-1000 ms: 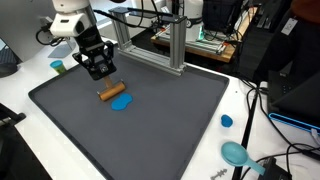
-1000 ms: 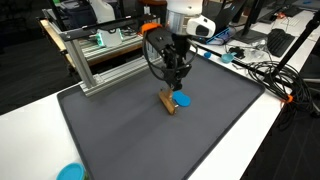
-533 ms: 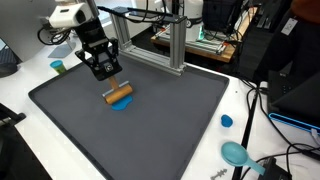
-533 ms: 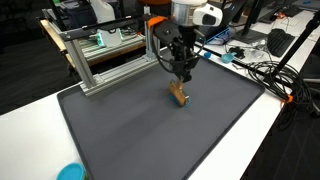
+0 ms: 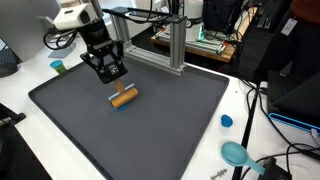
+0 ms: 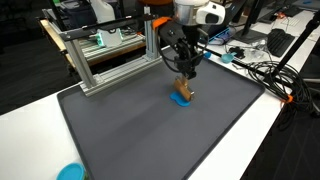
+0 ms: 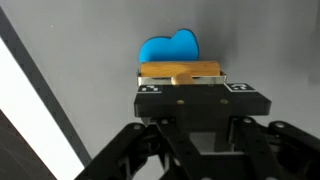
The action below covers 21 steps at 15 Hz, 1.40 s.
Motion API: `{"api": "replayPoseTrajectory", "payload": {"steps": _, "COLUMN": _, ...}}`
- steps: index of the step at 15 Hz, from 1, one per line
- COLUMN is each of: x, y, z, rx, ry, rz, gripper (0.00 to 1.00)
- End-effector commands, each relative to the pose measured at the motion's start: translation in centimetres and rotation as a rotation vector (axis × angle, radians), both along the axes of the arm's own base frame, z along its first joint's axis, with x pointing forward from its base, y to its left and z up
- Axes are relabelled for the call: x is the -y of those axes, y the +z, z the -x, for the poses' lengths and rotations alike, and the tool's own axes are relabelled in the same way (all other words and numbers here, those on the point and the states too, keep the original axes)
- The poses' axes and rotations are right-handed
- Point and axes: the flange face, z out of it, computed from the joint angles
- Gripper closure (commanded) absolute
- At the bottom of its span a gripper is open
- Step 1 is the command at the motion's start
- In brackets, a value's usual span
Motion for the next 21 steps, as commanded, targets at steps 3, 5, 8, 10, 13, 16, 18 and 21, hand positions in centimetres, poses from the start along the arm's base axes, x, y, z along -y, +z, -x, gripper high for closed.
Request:
{"api": "replayPoseTrajectory", "payload": {"steps": 3, "x": 2.2, "y": -1.7, "z": -0.7, "rx": -0.001, "ry": -0.024, "rz": 0.016, "gripper": 0.78}}
{"api": "replayPoseTrajectory", "payload": {"steps": 5, "x": 2.7, "y": -2.2, "z": -0.6, "rx": -0.008, "ry": -0.024, "rz": 0.036, "gripper": 0.78}}
{"api": "replayPoseTrajectory", "payload": {"steps": 8, "x": 3.4, "y": -3.2, "z": -0.3, "rx": -0.021, "ry": -0.026, "rz": 0.054, "gripper": 0.78}}
{"api": "replayPoseTrajectory", "payload": {"steps": 10, "x": 3.4, "y": -3.5, "z": -0.3, "rx": -0.012, "ry": -0.031, "rz": 0.051, "gripper": 0.78}}
{"api": "replayPoseTrajectory", "payload": {"steps": 13, "x": 2.2, "y": -1.2, "z": -0.2, "rx": -0.008, "ry": -0.030, "rz": 0.015, "gripper": 0.53}}
{"api": "replayPoseTrajectory", "payload": {"steps": 16, "x": 2.3, "y": -1.8, "z": -0.6, "rx": 0.003, "ry": -0.033, "rz": 0.030, "gripper": 0.78}}
{"api": "replayPoseTrajectory", "payload": {"steps": 18, "x": 2.4, "y": -2.7, "z": -0.6, "rx": -0.008, "ry": -0.027, "rz": 0.037, "gripper": 0.78}}
{"api": "replayPoseTrajectory", "payload": {"steps": 21, "x": 3.0, "y": -3.5, "z": -0.5, "rx": -0.027, "ry": -0.036, "rz": 0.055, "gripper": 0.78}}
